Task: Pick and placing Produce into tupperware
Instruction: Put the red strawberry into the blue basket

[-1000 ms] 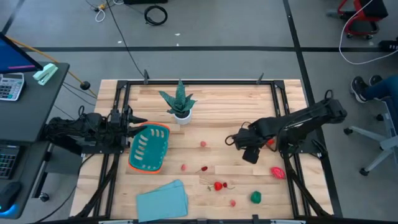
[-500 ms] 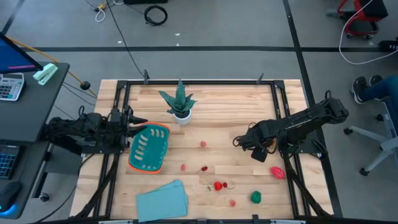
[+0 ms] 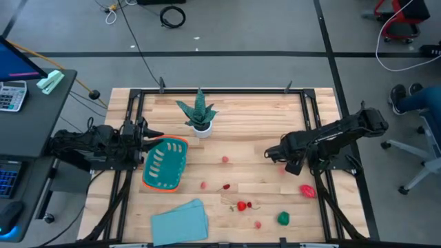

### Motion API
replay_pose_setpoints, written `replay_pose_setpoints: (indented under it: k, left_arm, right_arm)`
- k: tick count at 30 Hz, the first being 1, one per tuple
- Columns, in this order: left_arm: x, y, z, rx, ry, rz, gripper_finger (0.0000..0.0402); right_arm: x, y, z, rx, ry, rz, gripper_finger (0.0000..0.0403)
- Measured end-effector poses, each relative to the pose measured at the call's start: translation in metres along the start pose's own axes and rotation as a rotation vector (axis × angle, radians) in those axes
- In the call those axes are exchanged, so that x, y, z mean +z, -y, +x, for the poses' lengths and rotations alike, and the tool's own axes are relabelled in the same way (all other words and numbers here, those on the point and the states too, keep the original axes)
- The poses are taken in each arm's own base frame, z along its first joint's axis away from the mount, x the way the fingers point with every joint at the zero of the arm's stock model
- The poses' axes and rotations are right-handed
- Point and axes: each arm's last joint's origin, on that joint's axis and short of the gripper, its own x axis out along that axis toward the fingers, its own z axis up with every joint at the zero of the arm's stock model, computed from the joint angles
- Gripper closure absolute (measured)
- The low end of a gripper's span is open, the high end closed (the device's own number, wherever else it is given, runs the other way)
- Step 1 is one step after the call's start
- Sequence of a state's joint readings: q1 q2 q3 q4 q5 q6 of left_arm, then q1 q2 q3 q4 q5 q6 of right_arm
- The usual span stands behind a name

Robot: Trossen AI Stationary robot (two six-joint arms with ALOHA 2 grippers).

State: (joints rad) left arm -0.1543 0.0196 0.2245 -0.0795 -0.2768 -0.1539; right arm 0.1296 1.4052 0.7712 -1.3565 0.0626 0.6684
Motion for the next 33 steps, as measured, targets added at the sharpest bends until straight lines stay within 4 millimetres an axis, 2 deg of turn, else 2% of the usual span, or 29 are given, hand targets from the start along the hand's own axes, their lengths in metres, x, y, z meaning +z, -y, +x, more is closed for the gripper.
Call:
replay_pose_setpoints:
  k: [7,13,19,25,33]
  left_arm:
    - [0.0,0.0,0.0,0.0,0.0,0.008,0.0267]
    - [0.0,0.0,0.0,0.0,0.0,0.009,0.027]
    - [0.0,0.0,0.0,0.0,0.0,0.009,0.0262]
    - [0.0,0.0,0.0,0.0,0.0,0.012,0.0267]
    - [0.0,0.0,0.0,0.0,0.0,0.012,0.0261]
  right_arm:
    - [0.01,0.003,0.0,0.041,0.043,-0.019,0.0167]
    - [0.022,-0.004,0.004,0.071,0.075,-0.008,0.0167]
    - [0.028,-0.009,0.014,0.024,0.005,-0.011,0.0167]
    - [0.03,-0.011,0.018,0.01,-0.035,0.167,0.0167]
    - [0.027,-0.01,0.018,-0.008,-0.062,0.204,0.0167]
